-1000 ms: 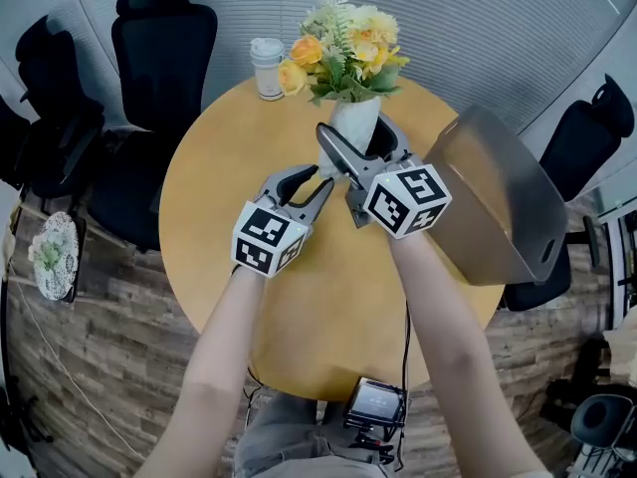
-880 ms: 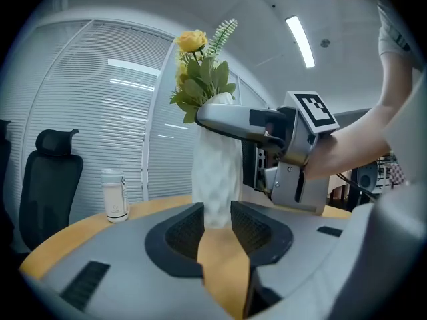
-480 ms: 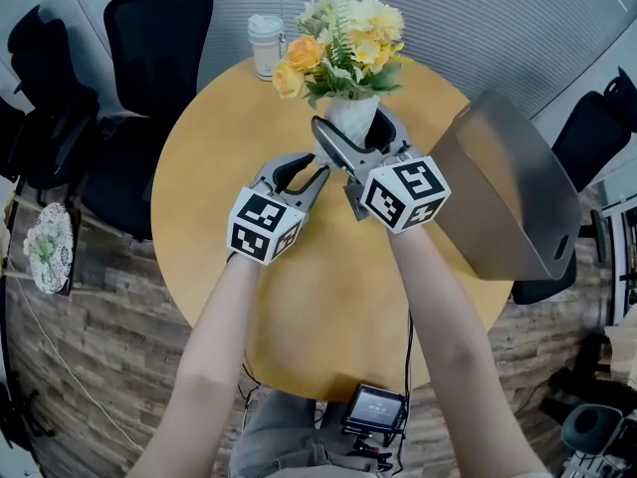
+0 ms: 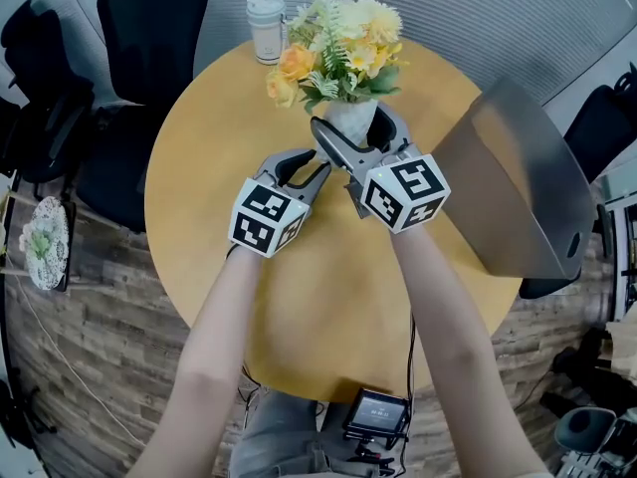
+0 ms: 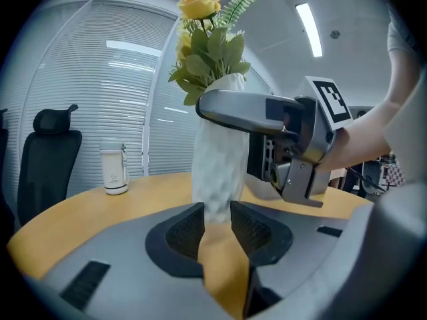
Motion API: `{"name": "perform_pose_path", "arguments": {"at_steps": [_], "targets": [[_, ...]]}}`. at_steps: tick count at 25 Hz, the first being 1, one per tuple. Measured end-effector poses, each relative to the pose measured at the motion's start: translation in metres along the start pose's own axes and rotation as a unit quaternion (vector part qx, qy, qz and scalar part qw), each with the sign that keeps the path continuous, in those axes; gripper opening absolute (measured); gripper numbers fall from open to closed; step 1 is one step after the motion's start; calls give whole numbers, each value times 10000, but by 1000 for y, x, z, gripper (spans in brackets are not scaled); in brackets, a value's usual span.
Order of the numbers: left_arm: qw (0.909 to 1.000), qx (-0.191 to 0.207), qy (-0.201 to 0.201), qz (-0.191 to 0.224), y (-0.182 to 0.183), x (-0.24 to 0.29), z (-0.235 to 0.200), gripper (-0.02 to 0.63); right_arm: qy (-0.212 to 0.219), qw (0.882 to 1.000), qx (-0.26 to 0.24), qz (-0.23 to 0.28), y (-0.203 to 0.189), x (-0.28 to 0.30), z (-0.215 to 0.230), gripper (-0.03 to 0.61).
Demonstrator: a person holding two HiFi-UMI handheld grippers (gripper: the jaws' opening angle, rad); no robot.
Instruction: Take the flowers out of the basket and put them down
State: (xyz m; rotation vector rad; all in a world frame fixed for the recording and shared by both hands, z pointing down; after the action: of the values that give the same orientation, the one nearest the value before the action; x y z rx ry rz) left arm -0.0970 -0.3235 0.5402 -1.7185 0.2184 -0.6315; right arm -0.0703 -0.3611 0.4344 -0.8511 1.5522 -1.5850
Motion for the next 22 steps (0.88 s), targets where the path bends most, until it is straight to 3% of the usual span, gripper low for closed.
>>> {"name": "perform_pose_path", "arguments": {"at_steps": [22], "targets": [[9967,-509,202,-595,-32,20,-18,109,-150,9995,-54,-269,-39,17,8,374]]}}
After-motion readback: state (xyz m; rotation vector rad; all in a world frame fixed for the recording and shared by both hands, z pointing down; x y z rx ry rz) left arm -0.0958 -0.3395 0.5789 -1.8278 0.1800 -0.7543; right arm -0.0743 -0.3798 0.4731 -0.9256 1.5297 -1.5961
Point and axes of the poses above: the fingertips, and each gripper's own axes: x forward along the fingers, z to its right, y out of its top, the point moved 1 cm from there along -x, backward along the fingers, and after that the axes turned 12 degrees about -y, right-handed, at the moved point
